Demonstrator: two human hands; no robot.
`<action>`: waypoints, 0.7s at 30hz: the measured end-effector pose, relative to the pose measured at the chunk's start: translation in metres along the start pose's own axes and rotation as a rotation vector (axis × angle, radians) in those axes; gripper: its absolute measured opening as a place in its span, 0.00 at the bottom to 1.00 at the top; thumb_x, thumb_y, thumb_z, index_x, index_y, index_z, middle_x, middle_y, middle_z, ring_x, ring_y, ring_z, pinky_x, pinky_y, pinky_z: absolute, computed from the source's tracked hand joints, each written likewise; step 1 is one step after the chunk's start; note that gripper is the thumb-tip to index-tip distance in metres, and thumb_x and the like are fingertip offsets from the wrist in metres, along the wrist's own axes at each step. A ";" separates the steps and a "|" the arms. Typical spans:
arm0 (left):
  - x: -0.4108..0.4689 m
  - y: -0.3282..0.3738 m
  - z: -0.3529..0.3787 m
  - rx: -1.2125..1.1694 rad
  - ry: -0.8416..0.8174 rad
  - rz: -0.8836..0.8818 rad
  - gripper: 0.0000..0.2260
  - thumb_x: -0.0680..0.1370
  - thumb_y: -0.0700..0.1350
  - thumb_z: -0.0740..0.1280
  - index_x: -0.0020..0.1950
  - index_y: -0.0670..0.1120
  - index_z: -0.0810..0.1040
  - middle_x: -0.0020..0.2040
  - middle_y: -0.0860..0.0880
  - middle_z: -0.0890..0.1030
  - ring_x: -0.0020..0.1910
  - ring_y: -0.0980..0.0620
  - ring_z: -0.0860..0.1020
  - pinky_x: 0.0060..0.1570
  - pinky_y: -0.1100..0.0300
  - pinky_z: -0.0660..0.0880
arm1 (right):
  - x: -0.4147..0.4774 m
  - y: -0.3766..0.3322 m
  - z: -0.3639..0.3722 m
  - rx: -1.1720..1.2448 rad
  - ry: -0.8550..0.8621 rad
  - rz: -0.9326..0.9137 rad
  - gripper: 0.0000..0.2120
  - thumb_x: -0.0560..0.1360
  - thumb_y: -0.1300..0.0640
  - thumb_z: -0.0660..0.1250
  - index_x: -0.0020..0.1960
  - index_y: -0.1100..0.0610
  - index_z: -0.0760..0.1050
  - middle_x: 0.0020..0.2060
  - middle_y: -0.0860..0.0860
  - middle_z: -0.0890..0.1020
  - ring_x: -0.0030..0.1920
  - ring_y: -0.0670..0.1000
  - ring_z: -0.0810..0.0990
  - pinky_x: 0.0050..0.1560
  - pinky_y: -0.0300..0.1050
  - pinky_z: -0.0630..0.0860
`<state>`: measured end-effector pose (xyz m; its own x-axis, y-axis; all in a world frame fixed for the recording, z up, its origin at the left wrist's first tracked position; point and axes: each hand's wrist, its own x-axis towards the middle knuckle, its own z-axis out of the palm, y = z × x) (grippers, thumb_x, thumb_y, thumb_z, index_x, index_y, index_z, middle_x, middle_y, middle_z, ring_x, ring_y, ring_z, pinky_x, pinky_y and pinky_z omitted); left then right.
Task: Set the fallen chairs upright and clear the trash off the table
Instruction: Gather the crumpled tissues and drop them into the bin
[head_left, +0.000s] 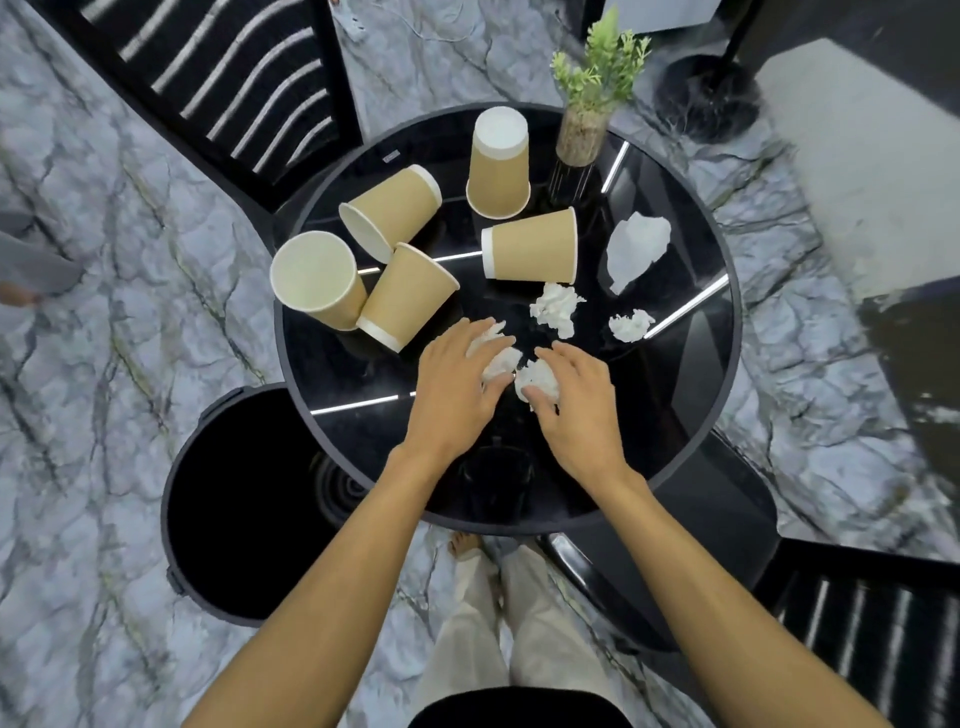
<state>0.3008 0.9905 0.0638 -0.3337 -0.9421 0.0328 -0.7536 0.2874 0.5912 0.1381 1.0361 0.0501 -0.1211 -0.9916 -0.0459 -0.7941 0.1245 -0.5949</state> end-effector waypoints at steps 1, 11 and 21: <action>0.002 -0.001 0.006 0.006 -0.061 -0.031 0.18 0.80 0.49 0.66 0.70 0.52 0.74 0.74 0.49 0.69 0.75 0.46 0.63 0.73 0.48 0.60 | 0.002 0.000 0.006 -0.036 -0.030 0.014 0.24 0.78 0.48 0.68 0.71 0.52 0.70 0.71 0.51 0.71 0.70 0.52 0.65 0.67 0.51 0.66; 0.000 -0.019 0.021 -0.069 -0.076 -0.082 0.11 0.78 0.38 0.66 0.58 0.48 0.81 0.59 0.46 0.76 0.57 0.45 0.73 0.58 0.50 0.70 | -0.010 0.018 0.011 0.074 -0.010 -0.031 0.12 0.77 0.62 0.69 0.59 0.53 0.79 0.54 0.51 0.77 0.56 0.51 0.72 0.55 0.30 0.68; 0.022 -0.009 0.008 -0.179 0.063 -0.103 0.12 0.79 0.41 0.65 0.61 0.52 0.79 0.57 0.54 0.74 0.57 0.53 0.70 0.58 0.65 0.63 | 0.040 0.010 -0.016 0.127 0.179 -0.023 0.14 0.78 0.60 0.68 0.63 0.53 0.76 0.56 0.50 0.77 0.57 0.46 0.69 0.60 0.23 0.59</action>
<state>0.2956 0.9682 0.0527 -0.2196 -0.9755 0.0121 -0.6674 0.1593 0.7275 0.1157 0.9987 0.0553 -0.2165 -0.9705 0.1058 -0.7180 0.0849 -0.6908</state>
